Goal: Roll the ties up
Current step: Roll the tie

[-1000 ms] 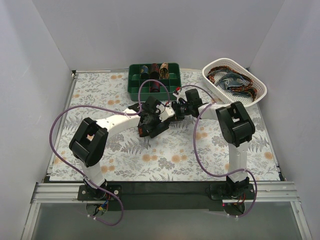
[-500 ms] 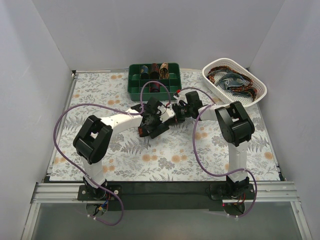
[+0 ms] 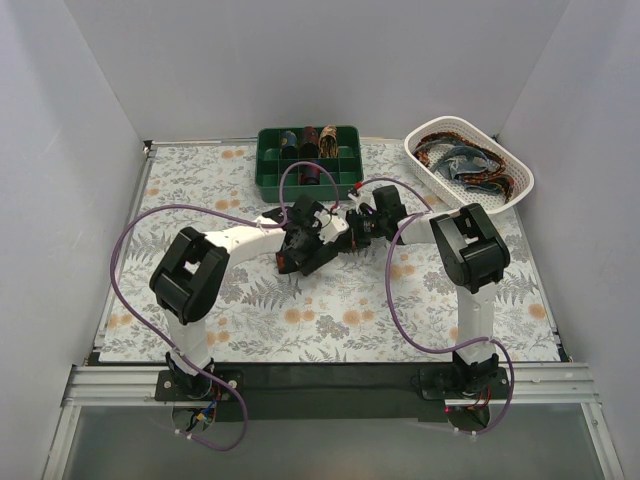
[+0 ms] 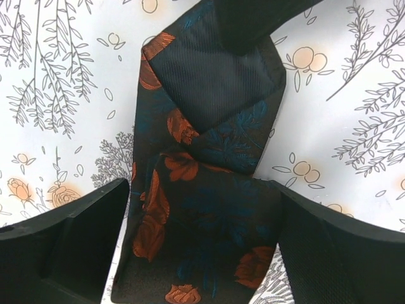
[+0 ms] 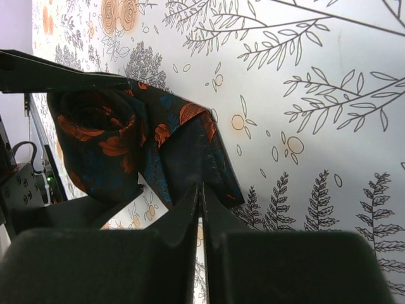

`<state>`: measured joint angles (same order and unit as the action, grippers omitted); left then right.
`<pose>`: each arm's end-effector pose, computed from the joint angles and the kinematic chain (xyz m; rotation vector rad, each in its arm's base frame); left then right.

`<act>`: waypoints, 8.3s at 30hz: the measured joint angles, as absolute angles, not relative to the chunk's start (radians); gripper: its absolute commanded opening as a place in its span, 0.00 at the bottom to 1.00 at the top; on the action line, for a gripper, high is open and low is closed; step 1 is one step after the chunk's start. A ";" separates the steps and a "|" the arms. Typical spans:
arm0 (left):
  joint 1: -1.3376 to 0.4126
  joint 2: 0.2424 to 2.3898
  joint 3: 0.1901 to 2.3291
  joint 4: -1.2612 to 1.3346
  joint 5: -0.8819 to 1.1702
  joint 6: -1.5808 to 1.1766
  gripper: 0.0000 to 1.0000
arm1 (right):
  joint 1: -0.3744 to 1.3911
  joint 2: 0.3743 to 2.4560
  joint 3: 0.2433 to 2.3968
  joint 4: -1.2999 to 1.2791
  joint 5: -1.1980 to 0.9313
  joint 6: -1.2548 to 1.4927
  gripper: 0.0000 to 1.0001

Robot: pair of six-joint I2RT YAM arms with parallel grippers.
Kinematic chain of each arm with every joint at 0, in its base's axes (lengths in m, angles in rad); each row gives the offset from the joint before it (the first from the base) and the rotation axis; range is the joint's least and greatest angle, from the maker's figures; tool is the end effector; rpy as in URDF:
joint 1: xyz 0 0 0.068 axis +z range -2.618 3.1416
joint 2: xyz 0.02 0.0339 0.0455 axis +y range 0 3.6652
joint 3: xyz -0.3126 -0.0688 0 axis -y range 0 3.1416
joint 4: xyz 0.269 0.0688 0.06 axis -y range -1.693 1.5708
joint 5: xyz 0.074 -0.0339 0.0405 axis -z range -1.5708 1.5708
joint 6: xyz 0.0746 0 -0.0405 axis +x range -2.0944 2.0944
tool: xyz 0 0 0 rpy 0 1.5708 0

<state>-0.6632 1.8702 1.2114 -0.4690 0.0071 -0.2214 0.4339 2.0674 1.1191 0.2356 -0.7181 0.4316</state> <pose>0.3348 -0.2623 0.1607 0.6006 2.6645 -0.2720 0.4086 0.2434 0.1197 -0.4071 2.3547 1.2543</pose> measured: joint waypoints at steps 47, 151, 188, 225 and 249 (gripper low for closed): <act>-0.586 1.710 1.206 -0.421 0.044 -0.540 0.98 | 0.440 1.909 1.113 0.204 -0.702 0.437 0.56; -0.389 1.607 0.516 0.425 0.340 -1.623 0.00 | 0.545 2.054 1.169 0.273 -0.664 0.525 0.49; -0.449 1.805 1.299 -0.915 -0.360 -1.046 0.00 | 0.517 1.659 0.918 -0.023 -0.382 0.229 0.48; -0.680 2.155 1.608 -1.168 -0.820 -0.983 0.54 | 0.517 1.625 0.884 -0.053 -0.377 0.229 0.48; -0.726 2.126 1.723 -1.106 -0.573 -1.031 0.80 | 0.517 1.622 0.884 -0.053 -0.390 0.229 0.49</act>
